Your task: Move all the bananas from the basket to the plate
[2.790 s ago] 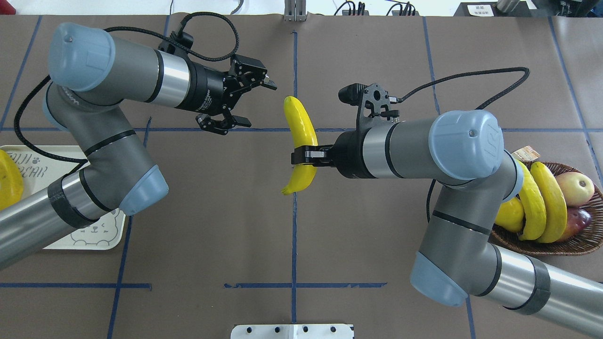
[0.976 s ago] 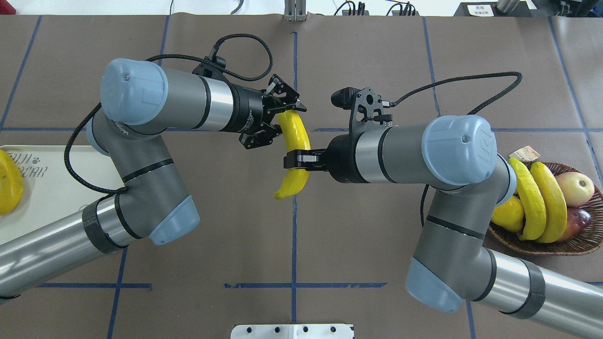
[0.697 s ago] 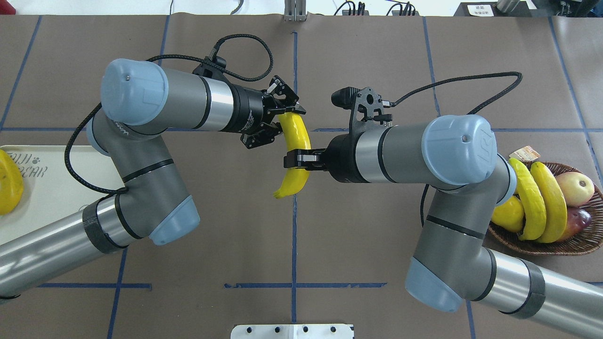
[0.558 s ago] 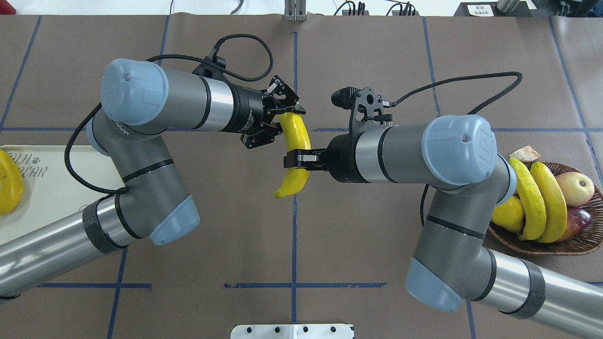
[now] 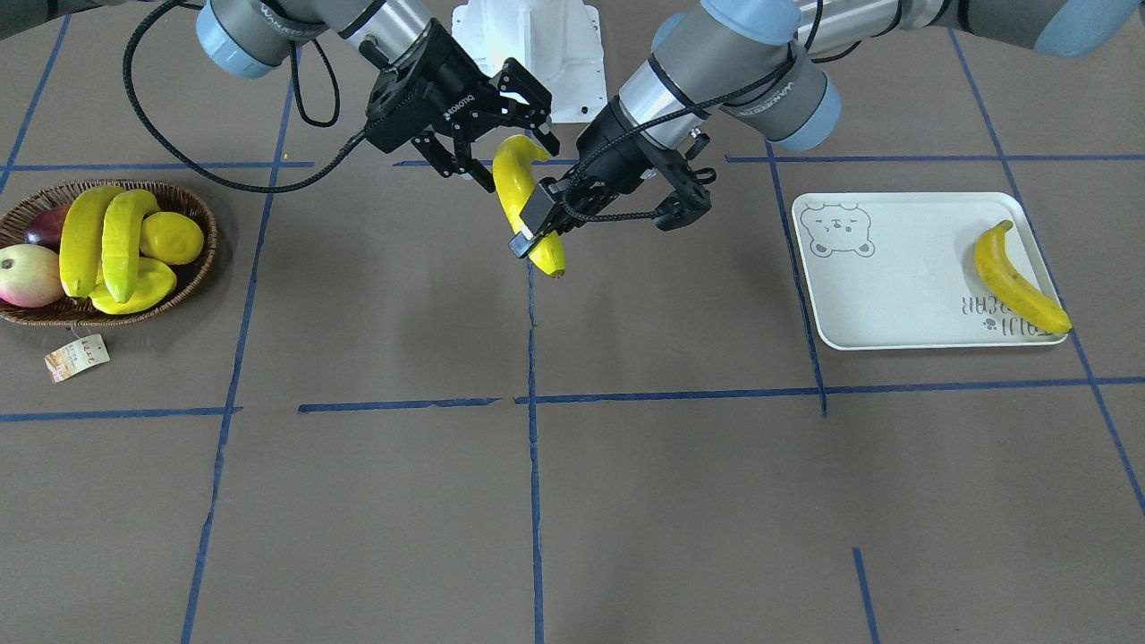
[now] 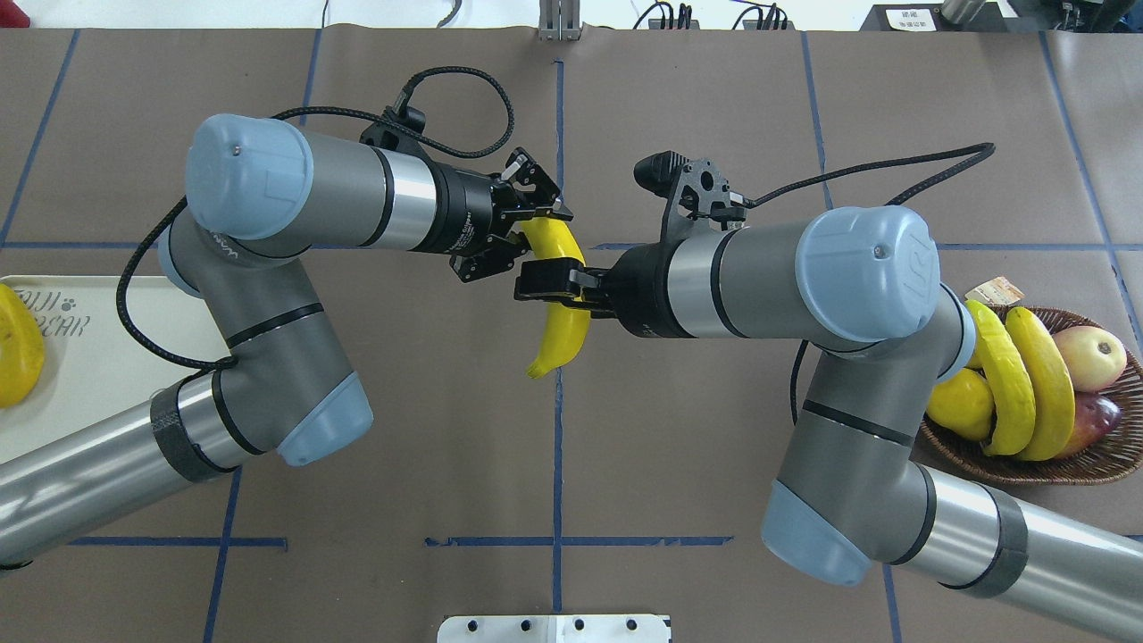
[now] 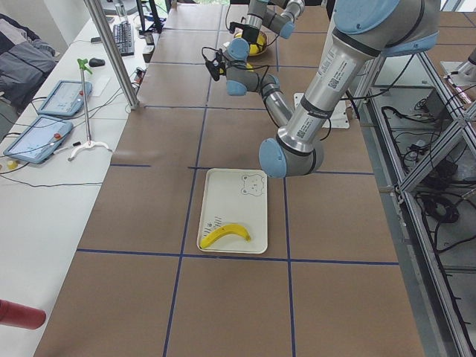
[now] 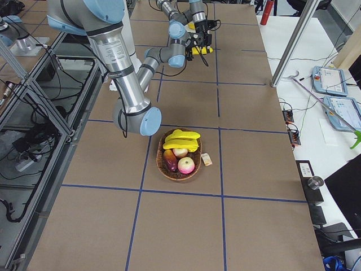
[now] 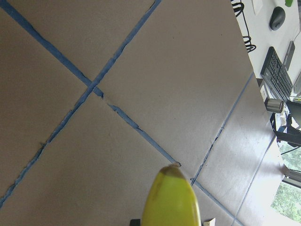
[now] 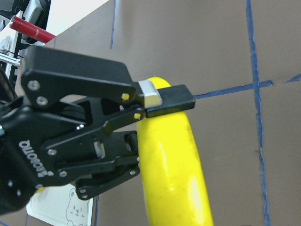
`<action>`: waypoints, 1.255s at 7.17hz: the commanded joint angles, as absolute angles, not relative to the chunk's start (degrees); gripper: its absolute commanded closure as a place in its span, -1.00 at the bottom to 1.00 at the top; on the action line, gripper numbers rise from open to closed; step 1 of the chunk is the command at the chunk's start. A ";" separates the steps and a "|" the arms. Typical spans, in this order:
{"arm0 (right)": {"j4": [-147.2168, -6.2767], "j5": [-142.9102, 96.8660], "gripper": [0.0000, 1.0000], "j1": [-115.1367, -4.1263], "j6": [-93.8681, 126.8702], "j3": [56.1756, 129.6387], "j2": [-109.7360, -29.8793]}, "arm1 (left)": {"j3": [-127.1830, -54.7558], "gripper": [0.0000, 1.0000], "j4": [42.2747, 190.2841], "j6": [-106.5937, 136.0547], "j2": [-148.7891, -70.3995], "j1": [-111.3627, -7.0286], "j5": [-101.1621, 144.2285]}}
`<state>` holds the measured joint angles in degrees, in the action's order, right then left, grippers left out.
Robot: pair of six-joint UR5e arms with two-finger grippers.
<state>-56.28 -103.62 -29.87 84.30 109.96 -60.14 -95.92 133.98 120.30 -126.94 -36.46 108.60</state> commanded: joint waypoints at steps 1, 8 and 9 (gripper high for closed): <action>-56.86 -105.19 -0.99 -31.72 84.03 109.95 -60.73 | -95.98 1.00 133.77 119.53 -125.25 -36.91 108.63; -71.64 -117.86 -0.99 -42.53 73.54 111.71 -67.85 | -110.10 1.00 95.81 94.28 -114.09 -45.96 109.16; -78.33 -117.86 -0.99 -43.76 67.47 112.14 -67.85 | -111.08 1.00 91.28 89.52 -112.17 -46.05 109.25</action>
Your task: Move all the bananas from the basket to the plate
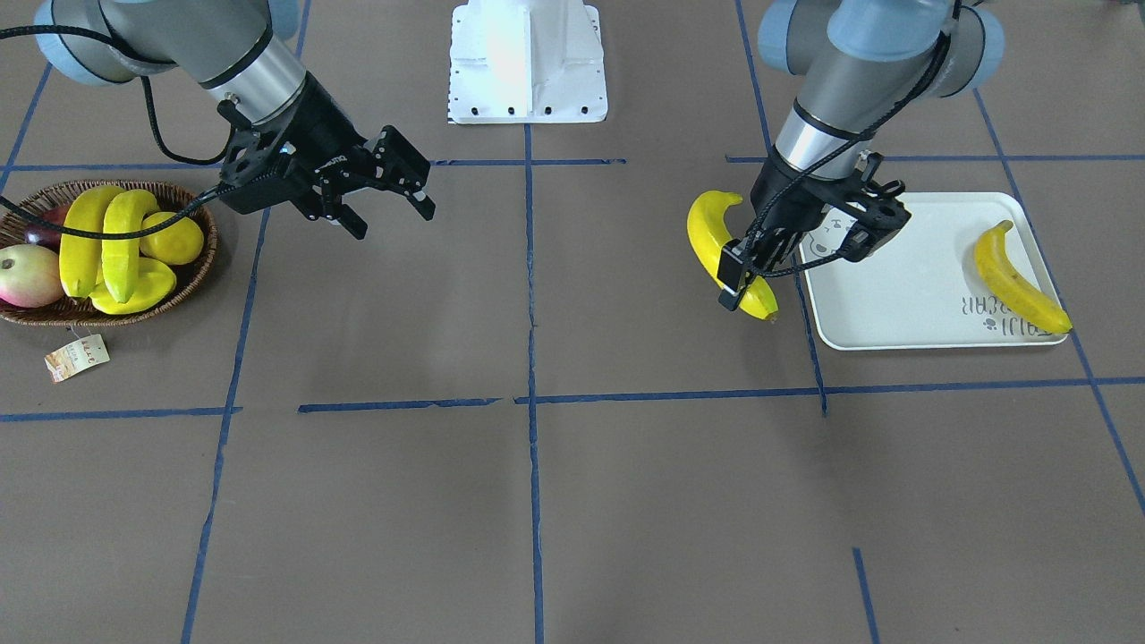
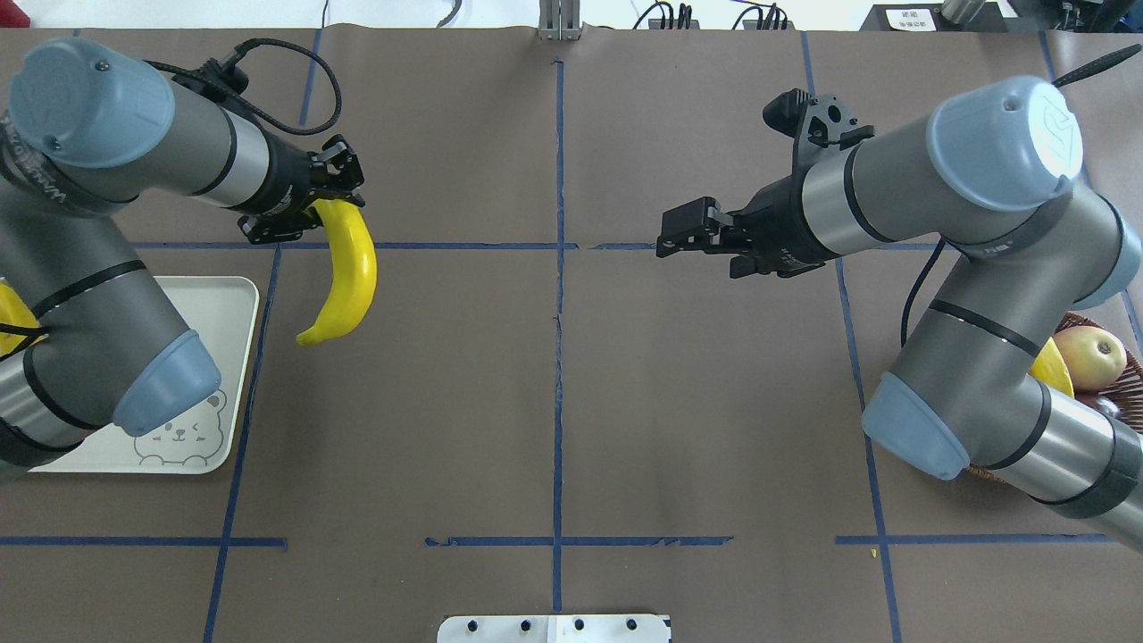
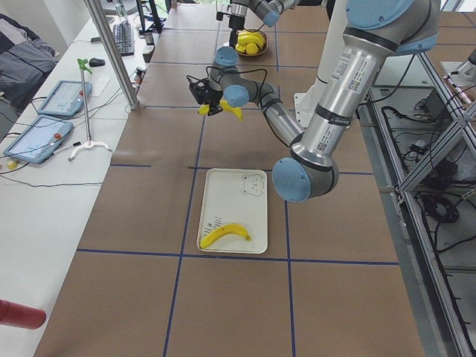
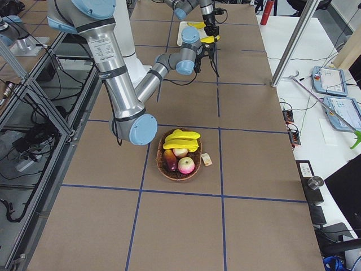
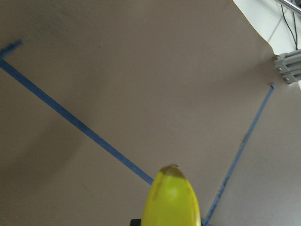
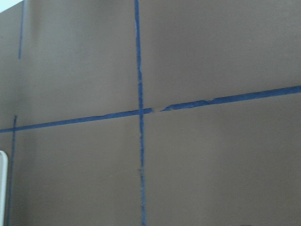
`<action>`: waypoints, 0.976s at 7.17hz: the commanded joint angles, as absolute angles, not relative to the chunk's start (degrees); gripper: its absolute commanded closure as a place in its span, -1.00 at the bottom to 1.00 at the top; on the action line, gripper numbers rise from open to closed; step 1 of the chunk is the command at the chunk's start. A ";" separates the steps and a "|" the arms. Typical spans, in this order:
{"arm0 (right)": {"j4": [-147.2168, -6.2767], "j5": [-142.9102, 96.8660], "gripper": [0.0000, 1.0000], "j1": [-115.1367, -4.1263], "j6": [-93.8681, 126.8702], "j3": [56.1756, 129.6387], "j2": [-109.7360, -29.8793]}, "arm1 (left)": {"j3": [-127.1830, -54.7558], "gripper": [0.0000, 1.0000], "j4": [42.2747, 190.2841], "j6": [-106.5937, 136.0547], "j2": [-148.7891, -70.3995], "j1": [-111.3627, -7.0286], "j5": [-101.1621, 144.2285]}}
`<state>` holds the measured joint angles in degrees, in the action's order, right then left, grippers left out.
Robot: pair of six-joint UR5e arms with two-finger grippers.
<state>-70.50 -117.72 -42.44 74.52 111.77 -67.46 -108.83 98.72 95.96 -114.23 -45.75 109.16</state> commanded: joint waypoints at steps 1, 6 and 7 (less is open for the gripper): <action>-84.75 -118.04 -0.99 -44.99 61.32 113.54 -68.20 | -111.27 1.00 90.97 83.56 -108.67 -46.32 109.86; -93.69 -123.98 -0.99 -55.77 30.91 119.09 -81.89 | -110.83 1.00 92.80 69.13 -94.15 -61.43 125.86; -93.60 -125.58 -0.99 -58.68 26.41 119.09 -84.35 | -110.13 1.00 94.90 74.91 -93.87 -61.61 125.77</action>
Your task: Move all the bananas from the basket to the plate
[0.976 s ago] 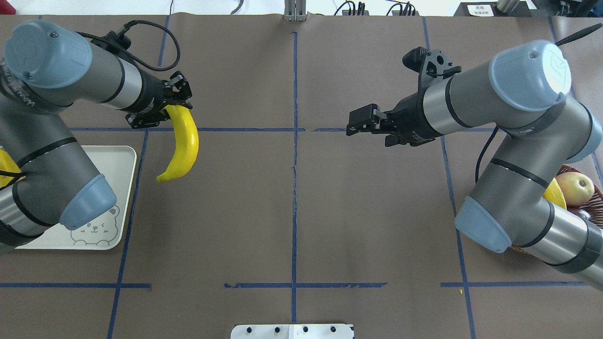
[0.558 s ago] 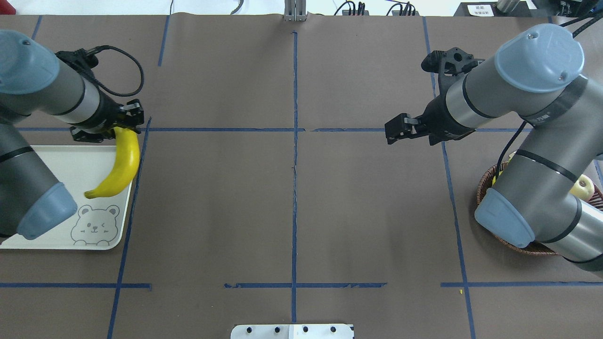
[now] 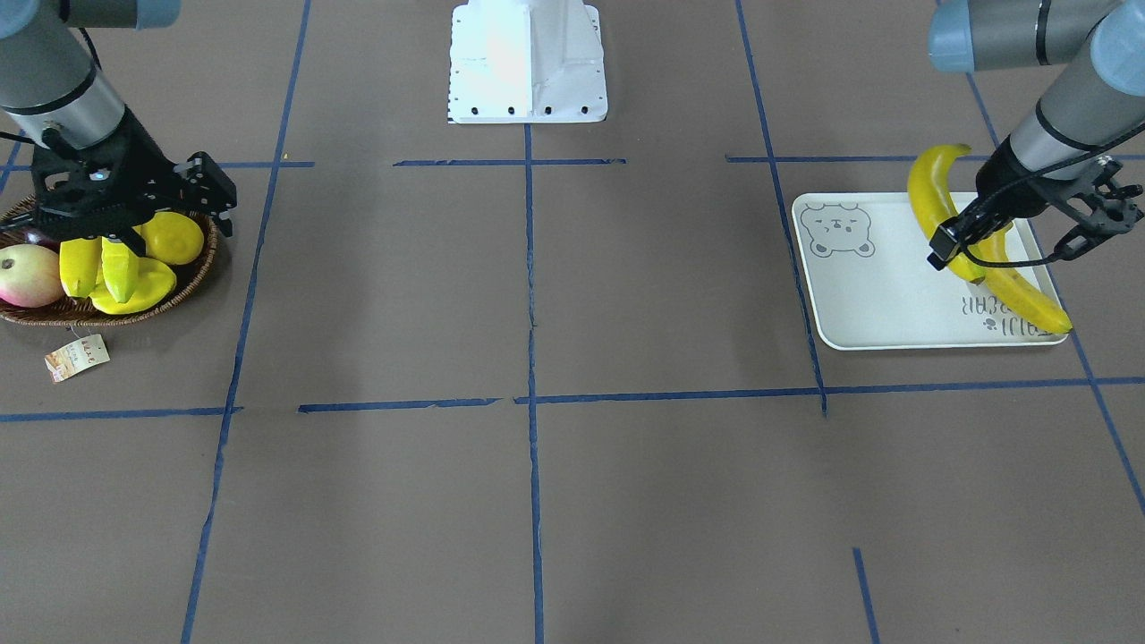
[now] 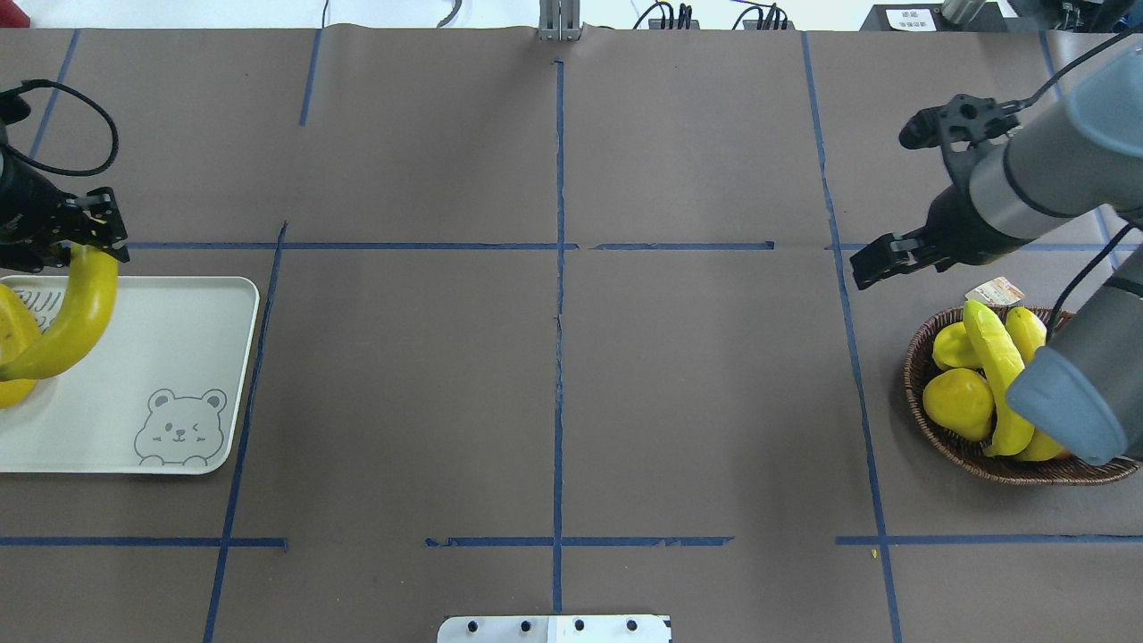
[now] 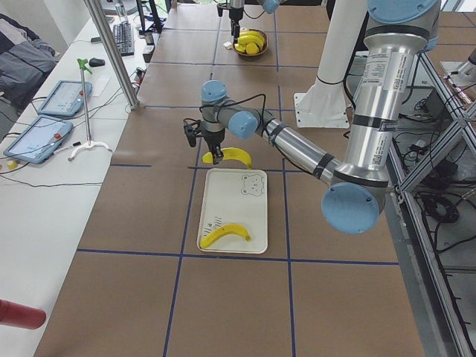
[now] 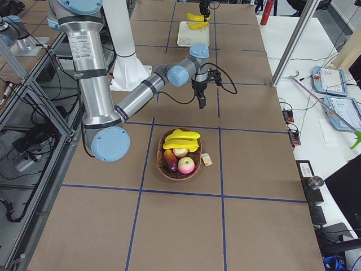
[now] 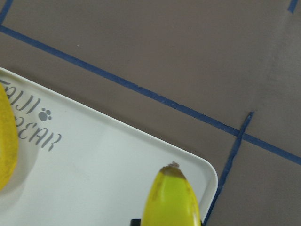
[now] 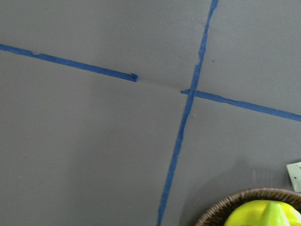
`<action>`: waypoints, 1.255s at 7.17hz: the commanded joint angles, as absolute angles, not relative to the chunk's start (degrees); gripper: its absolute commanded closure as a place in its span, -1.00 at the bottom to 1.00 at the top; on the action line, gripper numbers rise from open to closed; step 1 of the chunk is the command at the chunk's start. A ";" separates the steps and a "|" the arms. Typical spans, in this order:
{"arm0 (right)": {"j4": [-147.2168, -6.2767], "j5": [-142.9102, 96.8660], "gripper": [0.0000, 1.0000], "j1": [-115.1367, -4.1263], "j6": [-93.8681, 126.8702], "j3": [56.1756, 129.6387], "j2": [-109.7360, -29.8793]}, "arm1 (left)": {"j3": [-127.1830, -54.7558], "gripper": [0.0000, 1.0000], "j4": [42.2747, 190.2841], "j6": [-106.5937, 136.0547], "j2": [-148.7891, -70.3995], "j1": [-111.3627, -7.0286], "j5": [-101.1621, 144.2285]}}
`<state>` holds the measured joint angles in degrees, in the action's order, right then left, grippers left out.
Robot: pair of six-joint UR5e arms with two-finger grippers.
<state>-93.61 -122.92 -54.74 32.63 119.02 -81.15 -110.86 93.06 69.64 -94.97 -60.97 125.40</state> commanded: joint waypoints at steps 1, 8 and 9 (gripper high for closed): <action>-93.78 -125.77 -0.99 -61.32 21.06 118.83 -85.85 | -106.82 1.00 101.45 79.23 -91.43 -61.61 124.99; -93.69 -126.04 -0.99 -61.96 19.95 118.92 -86.92 | -83.98 0.96 134.59 94.39 -87.98 -63.28 117.95; -93.69 -126.04 -0.99 -62.05 19.95 118.92 -86.92 | -81.67 0.94 138.04 95.35 -88.24 -63.19 117.95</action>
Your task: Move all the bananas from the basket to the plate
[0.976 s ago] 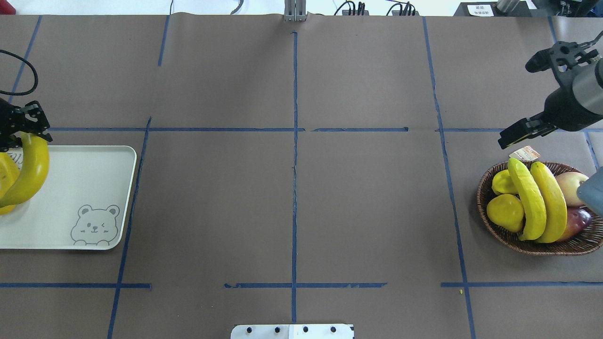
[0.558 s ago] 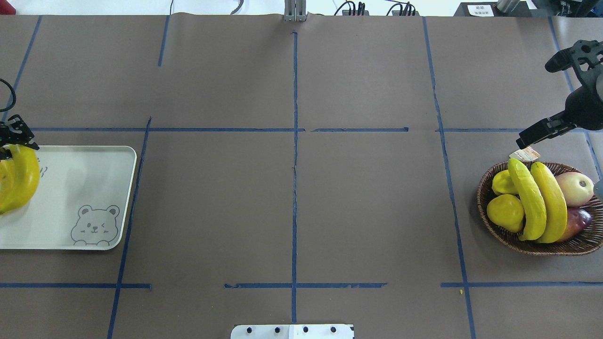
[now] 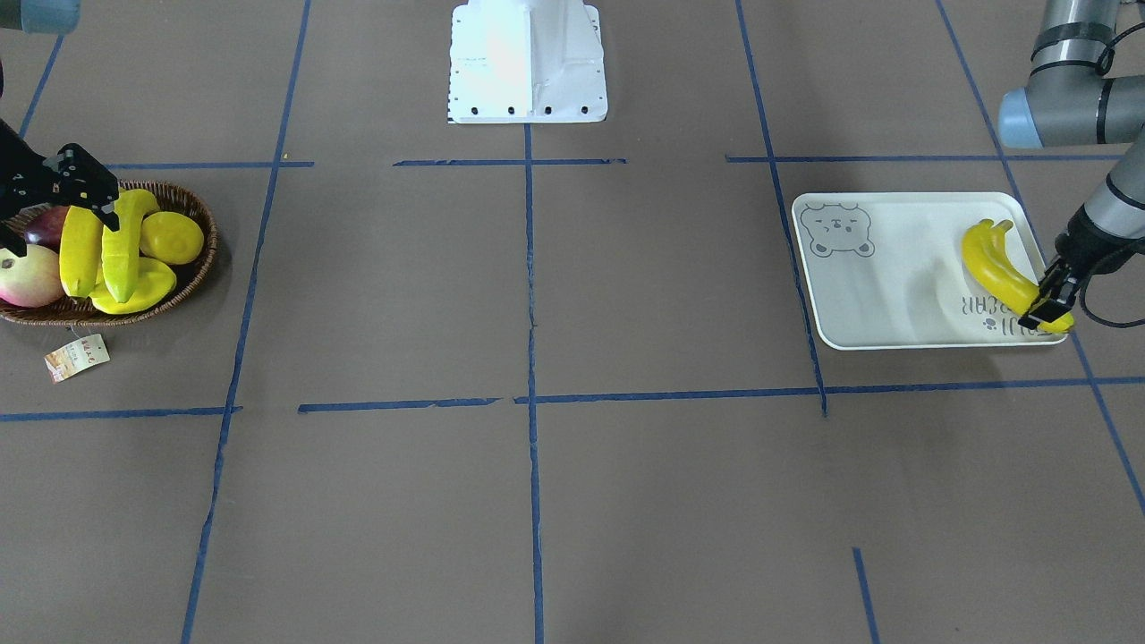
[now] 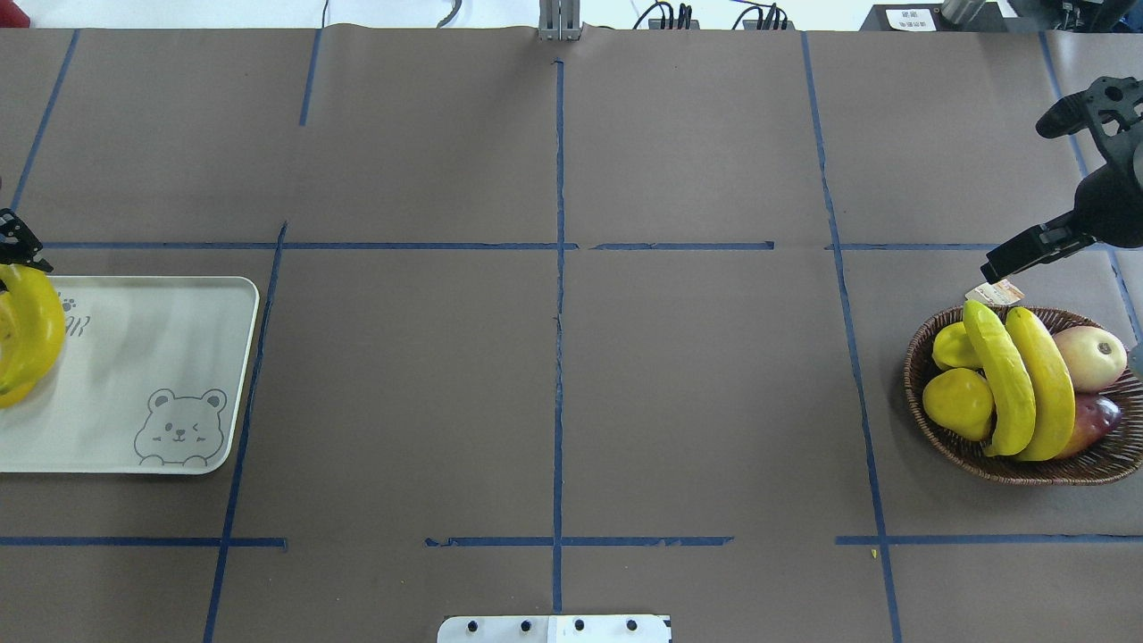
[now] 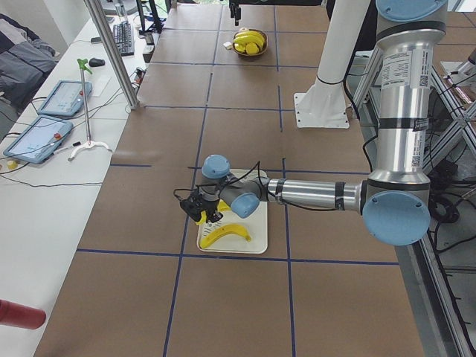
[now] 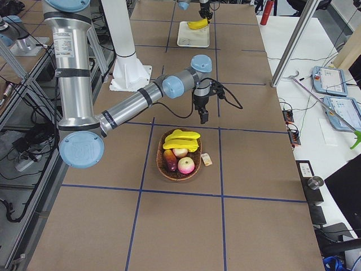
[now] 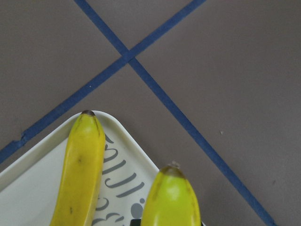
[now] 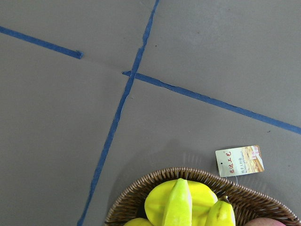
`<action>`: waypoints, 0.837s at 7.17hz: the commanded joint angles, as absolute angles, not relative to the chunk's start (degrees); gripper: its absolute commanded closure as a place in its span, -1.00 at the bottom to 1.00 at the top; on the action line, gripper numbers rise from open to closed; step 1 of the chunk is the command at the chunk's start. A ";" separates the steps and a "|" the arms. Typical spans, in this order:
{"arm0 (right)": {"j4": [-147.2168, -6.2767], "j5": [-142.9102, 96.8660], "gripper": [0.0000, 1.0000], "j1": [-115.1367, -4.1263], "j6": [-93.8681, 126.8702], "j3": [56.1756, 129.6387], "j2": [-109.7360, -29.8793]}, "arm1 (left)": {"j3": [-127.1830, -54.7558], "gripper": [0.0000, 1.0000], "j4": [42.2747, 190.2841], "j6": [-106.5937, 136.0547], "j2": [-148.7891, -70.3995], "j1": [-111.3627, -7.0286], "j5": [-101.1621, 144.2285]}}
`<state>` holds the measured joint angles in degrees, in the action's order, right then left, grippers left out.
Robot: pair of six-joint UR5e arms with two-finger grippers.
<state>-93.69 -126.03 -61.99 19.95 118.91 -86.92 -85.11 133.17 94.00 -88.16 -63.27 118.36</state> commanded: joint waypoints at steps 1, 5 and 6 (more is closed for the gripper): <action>-93.69 -126.04 -0.99 -62.05 19.95 119.00 -86.92 | -81.56 0.82 138.08 95.36 -88.33 -63.19 117.95; -93.69 -126.04 -0.99 -62.23 19.95 119.18 -87.53 | -82.26 -0.99 138.78 94.57 -88.24 -63.19 117.86; -93.60 -126.04 -0.99 -62.31 19.95 119.09 -87.63 | -82.44 -0.99 139.13 94.31 -87.98 -63.28 117.95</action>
<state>-93.67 -126.03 -62.21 19.95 119.10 -87.39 -82.23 138.71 94.59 -88.22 -63.20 117.90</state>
